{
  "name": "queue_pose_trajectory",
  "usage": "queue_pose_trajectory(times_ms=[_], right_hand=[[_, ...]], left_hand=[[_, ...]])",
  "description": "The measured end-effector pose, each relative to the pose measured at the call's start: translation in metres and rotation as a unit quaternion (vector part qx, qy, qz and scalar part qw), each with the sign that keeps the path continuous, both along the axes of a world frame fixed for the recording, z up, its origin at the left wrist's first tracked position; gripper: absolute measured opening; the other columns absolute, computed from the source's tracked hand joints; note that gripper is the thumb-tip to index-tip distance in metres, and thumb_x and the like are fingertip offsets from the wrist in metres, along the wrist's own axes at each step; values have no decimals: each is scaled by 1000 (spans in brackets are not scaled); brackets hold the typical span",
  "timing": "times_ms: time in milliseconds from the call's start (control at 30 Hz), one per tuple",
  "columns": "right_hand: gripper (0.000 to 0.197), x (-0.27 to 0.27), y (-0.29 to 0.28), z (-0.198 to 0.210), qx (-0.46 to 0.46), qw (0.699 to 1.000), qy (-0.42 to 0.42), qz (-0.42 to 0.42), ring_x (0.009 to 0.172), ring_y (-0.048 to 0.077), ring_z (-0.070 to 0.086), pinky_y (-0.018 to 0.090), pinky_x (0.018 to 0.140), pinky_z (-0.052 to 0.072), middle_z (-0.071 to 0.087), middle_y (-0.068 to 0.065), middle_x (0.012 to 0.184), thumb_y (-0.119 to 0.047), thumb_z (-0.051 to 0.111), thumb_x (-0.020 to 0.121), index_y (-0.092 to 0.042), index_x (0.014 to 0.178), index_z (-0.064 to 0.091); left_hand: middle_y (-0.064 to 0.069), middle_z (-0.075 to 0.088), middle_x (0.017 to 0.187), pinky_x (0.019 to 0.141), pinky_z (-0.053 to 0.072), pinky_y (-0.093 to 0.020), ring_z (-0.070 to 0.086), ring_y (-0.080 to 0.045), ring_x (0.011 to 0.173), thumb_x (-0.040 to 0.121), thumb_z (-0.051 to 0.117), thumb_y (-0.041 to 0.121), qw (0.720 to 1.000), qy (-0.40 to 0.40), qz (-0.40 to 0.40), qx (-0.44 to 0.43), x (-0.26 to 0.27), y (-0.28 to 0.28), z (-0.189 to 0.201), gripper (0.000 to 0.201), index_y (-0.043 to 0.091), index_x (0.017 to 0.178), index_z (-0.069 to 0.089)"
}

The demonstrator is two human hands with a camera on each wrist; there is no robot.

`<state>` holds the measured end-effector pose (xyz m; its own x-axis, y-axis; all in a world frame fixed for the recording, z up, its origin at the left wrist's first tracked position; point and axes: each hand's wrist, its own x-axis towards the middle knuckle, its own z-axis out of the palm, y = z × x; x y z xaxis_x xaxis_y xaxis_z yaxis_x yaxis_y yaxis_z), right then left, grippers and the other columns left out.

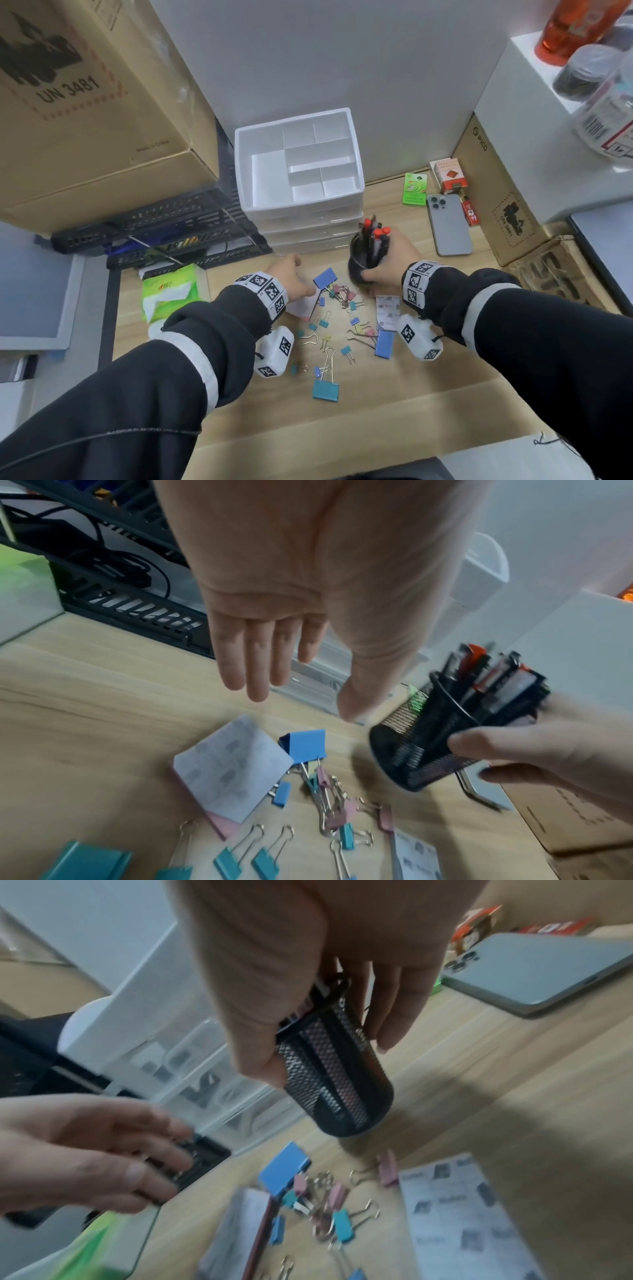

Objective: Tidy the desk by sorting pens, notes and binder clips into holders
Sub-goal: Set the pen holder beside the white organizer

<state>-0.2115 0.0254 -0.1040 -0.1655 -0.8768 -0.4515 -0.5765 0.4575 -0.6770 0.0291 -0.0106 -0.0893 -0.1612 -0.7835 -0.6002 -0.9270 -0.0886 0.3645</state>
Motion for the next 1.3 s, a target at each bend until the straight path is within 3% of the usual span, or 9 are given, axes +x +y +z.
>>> queue_pose_trajectory(times_ms=[167, 300, 500, 667, 900, 967, 1033, 1167, 1300], right_hand=[[95, -35, -31, -7, 15, 992, 99, -82, 99, 26, 62, 42, 88, 56, 61, 3, 111, -43, 89, 38, -20, 120, 48], [94, -50, -60, -14, 22, 988, 117, -95, 106, 27, 59, 41, 92, 54, 57, 5, 115, -38, 93, 46, -15, 125, 46], [95, -56, -99, -27, 28, 990, 100, -95, 110, 28, 58, 44, 94, 53, 57, 6, 118, -32, 93, 49, -14, 128, 43], [92, -58, -126, -38, 3, 993, 75, -92, 110, 27, 59, 43, 95, 53, 56, 5, 120, -30, 92, 50, -20, 127, 44], [102, -50, -140, -49, -29, 992, 2, -126, 108, 22, 60, 32, 94, 48, 59, 5, 123, -29, 92, 55, -12, 137, 33], [101, -47, -137, -50, -7, 993, 26, -117, 113, 28, 58, 38, 96, 48, 55, 12, 129, -27, 89, 59, -8, 138, 30], [88, -48, -131, -51, 16, 989, 67, -130, 109, 27, 55, 40, 93, 49, 54, 10, 120, -25, 87, 63, -4, 132, 37], [28, -40, -111, -45, 67, 994, 63, -64, 92, 28, 61, 32, 75, 49, 62, 7, 96, -19, 69, 78, -9, 102, 59], [35, -19, -91, -50, 123, 990, 3, 69, 82, 23, 65, 33, 74, 57, 65, 6, 94, -14, 72, 73, -16, 105, 58]], left_hand=[[-6, 59, 123, 86, 56, -37, 64, -25, 103, 79, 76, 34, 999, -12, 51, -6, 1, -21, -6, 80, 13, 146, 38], [-2, 61, 116, 87, 56, -39, 62, -21, 100, 75, 76, 34, 998, -19, 54, -2, -3, -35, -14, 78, 12, 142, 42], [-2, 63, 112, 84, 53, -35, 63, -20, 97, 78, 76, 32, 999, -27, 42, 6, -8, -50, -26, 62, 15, 131, 49], [-4, 65, 113, 91, 56, -42, 64, -23, 101, 75, 77, 38, 998, -36, 38, 39, -11, -59, -36, 63, 15, 128, 51], [-3, 70, 114, 94, 55, -36, 66, -20, 103, 73, 83, 31, 996, 19, 49, 72, -10, -59, -40, 68, 11, 131, 54], [-3, 71, 113, 94, 55, -36, 67, -19, 103, 73, 83, 30, 996, 28, 41, 78, -10, -59, -38, 71, 10, 134, 52], [-3, 71, 114, 93, 54, -34, 67, -20, 103, 74, 82, 30, 996, 26, 34, 80, -11, -59, -37, 71, 12, 135, 51], [-4, 69, 108, 91, 55, -39, 65, -22, 97, 79, 73, 37, 997, -37, 28, 69, -11, -64, -30, 49, 16, 121, 61], [-6, 63, 85, 76, 57, -34, 63, -22, 76, 84, 63, 37, 988, -111, 76, 81, 4, -69, -15, 25, 12, 86, 60]])
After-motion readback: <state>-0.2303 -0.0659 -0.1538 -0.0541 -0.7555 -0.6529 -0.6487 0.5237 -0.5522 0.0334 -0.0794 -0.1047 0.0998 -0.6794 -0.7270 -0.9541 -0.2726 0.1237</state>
